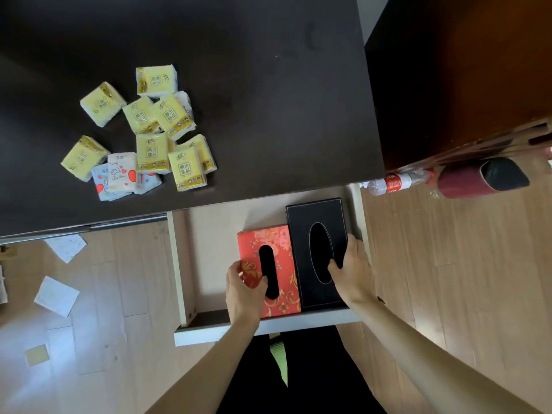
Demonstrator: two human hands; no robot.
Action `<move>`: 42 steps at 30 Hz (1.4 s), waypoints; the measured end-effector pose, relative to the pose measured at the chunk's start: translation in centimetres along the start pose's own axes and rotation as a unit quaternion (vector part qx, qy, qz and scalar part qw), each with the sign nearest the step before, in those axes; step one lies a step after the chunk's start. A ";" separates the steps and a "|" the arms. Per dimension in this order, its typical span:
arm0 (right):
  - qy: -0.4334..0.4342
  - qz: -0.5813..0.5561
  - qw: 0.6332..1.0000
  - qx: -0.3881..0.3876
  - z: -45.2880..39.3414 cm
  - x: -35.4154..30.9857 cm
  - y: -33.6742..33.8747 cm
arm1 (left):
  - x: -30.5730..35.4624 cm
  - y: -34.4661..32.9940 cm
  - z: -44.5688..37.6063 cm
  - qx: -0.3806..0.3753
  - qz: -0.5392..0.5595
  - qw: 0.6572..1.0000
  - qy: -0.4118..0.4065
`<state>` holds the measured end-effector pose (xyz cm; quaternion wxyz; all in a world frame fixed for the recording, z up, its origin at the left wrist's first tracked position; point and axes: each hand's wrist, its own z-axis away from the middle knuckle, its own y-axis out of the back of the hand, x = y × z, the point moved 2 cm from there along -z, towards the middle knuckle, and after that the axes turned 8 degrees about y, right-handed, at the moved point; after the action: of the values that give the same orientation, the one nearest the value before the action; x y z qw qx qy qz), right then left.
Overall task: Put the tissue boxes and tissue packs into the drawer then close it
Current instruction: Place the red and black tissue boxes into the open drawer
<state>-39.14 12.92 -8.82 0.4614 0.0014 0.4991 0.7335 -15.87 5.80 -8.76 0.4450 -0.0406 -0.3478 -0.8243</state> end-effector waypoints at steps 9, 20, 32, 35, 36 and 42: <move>0.237 0.151 0.959 -0.026 -7.3 -3.6 3.1 | 5.7 1.4 -4.0 -0.112 -0.044 0.990 -0.071; 0.290 0.279 0.914 -0.048 -8.9 -1.2 4.3 | 6.2 1.3 -4.3 -0.115 -0.077 0.987 -0.087; 0.280 0.232 0.931 -0.044 -8.5 -1.3 3.9 | 6.5 -1.5 -3.2 -0.083 -0.083 0.986 -0.118; 0.282 0.236 0.929 -0.041 -8.4 -0.9 3.5 | 5.9 -1.6 -3.3 -0.089 -0.087 0.985 -0.121; 0.283 0.239 0.928 -0.040 -8.2 -0.8 3.5 | 5.7 -1.4 -3.3 -0.092 -0.091 0.984 -0.120; 0.282 0.251 0.925 -0.049 -7.4 -1.0 3.5 | 5.5 -1.2 -2.8 -0.101 -0.110 0.980 -0.129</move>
<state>-44.35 6.60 -9.52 0.1023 -0.1027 0.5555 0.8188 -19.42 0.62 -9.46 0.2965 -0.1527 -0.3191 -0.8871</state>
